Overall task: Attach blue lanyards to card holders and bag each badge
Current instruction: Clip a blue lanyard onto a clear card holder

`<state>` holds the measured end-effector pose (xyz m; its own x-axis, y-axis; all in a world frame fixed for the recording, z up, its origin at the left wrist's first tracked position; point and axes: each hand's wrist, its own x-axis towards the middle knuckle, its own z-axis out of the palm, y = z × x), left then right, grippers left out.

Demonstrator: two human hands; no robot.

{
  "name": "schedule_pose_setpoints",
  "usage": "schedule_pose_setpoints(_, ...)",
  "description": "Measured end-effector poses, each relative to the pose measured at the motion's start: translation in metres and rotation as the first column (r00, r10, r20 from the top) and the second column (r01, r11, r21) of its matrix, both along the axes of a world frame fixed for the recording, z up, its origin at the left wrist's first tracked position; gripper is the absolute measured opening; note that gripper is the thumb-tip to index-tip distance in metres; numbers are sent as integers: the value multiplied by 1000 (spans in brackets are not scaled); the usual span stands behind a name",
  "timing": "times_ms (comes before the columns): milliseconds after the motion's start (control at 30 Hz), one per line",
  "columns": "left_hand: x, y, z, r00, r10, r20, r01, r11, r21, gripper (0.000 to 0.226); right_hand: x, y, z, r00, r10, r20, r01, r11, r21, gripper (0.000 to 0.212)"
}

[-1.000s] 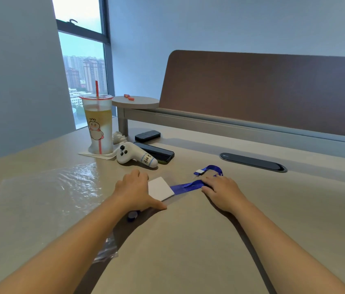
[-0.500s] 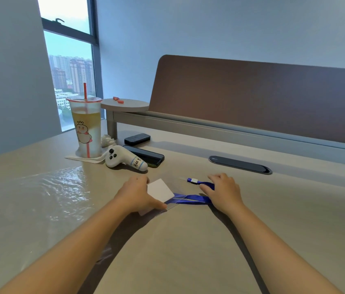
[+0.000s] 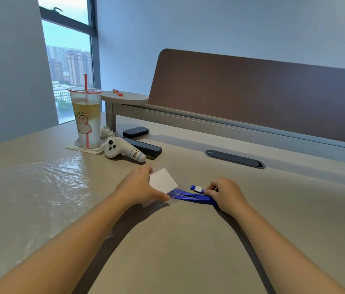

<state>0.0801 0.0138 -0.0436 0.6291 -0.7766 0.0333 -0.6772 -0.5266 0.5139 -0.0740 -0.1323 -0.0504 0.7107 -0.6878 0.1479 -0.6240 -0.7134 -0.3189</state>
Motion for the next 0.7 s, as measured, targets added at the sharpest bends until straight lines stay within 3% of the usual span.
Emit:
schedule_pose_setpoints(233, -36, 10, -2, 998, -53, -21, 52, 998, -26, 81, -63, 25, 5, 996, -37, 82, 20, 980, 199, 10)
schedule_pose_setpoints(333, -52, 14, 0, 998, -61, -17, 60, 998, -36, 82, -80, 35, 8, 985, -122, 124, 85, 960, 268, 19)
schedule_pose_setpoints(500, -73, 22, -4, 997, -59, -46, 57, 997, -42, 82, -84, 50, -2, 980, -198, -19, 199, 979, 51, 39)
schedule_pose_setpoints(600, -78, 27, -7, 999, -28, -43, 25, 998, -63, 82, -78, 55, -7, 986, -162, -32, 161, 987, -19, 33)
schedule_pose_setpoints(700, -76, 30, -9, 1000, -8, -28, 5, 994, -107, 82, -73, 53, -9, 989, -141, 36, 140, 990, 19, 25)
